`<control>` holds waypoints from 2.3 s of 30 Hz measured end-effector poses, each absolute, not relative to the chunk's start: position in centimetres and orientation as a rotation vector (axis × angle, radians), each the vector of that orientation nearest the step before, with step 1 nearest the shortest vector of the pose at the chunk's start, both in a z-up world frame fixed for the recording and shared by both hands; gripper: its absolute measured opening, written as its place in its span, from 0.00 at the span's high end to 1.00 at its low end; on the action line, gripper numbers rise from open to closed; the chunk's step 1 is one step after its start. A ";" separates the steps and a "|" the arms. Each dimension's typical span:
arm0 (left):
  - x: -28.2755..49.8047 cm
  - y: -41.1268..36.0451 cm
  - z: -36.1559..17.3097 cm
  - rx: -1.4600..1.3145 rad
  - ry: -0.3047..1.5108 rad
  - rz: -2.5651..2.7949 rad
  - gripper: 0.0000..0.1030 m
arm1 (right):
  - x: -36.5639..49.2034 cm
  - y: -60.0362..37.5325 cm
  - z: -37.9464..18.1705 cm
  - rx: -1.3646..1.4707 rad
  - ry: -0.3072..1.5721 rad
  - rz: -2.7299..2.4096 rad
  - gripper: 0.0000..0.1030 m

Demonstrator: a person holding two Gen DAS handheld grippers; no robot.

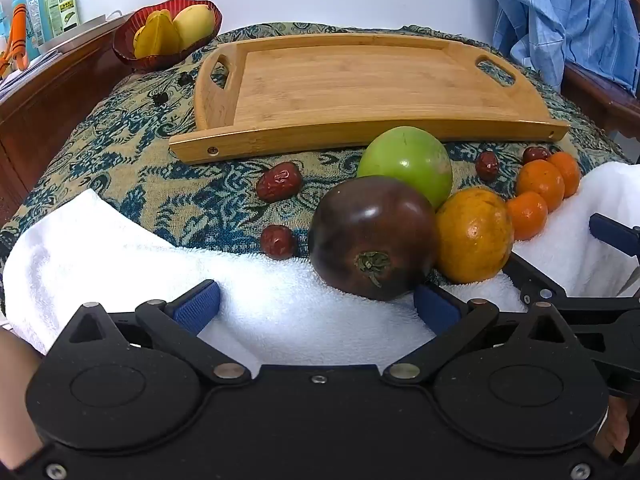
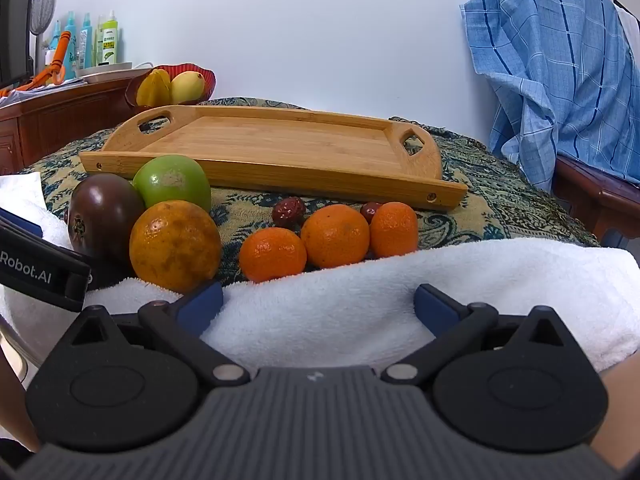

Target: Organize fruits

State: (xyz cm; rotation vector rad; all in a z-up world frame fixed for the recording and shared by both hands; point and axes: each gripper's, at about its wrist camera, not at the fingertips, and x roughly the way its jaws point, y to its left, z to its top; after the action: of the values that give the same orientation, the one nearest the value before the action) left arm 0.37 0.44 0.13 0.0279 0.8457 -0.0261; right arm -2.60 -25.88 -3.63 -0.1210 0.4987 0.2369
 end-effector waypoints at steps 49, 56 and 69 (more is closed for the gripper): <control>0.0 -0.1 0.0 0.040 0.836 -0.023 0.00 | -2.7 -25.9 -3.8 -0.124 0.493 0.236 0.00; 0.0 -0.1 0.0 0.040 0.836 -0.023 0.00 | -2.7 -25.9 -3.7 -0.125 0.492 0.235 0.00; 0.0 -0.1 0.0 0.040 0.835 -0.023 0.00 | -2.7 -25.9 -3.7 -0.125 0.491 0.235 0.00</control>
State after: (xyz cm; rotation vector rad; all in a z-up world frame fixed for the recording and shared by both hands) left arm 0.03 -0.08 -0.01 0.0405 0.8345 -0.0227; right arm -2.72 -25.87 -3.73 -0.1247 0.4912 0.2354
